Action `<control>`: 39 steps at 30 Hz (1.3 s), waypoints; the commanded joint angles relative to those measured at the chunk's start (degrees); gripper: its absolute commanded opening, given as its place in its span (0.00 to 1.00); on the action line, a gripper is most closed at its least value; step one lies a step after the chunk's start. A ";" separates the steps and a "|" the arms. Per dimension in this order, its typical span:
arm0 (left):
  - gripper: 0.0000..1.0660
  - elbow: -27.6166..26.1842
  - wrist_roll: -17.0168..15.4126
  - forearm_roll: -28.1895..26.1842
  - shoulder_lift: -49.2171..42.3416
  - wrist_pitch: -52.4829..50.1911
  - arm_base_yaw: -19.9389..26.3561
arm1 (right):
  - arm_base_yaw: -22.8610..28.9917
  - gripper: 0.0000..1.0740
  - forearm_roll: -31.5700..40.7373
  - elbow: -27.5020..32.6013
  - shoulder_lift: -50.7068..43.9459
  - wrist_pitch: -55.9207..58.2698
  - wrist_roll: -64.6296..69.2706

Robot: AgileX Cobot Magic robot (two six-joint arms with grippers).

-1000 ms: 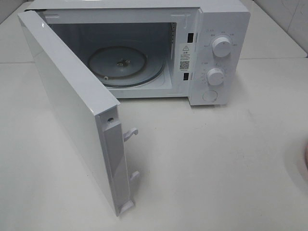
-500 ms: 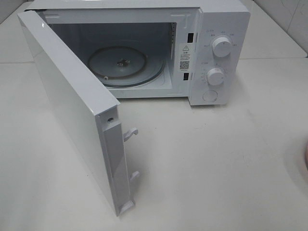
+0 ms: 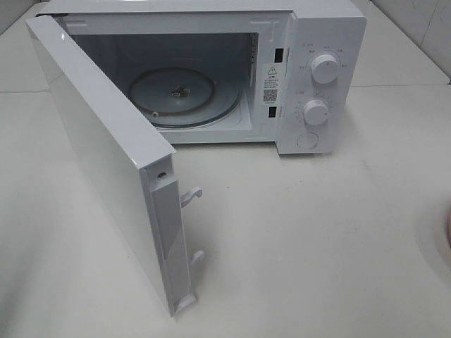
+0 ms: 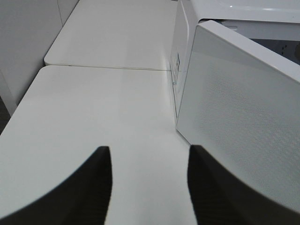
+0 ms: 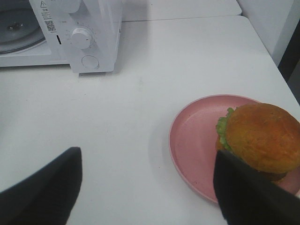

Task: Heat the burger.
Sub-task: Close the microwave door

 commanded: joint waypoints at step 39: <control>0.00 11.86 -12.83 27.16 51.11 -82.79 0.11 | -0.34 0.70 0.29 0.11 -1.49 -0.52 -0.40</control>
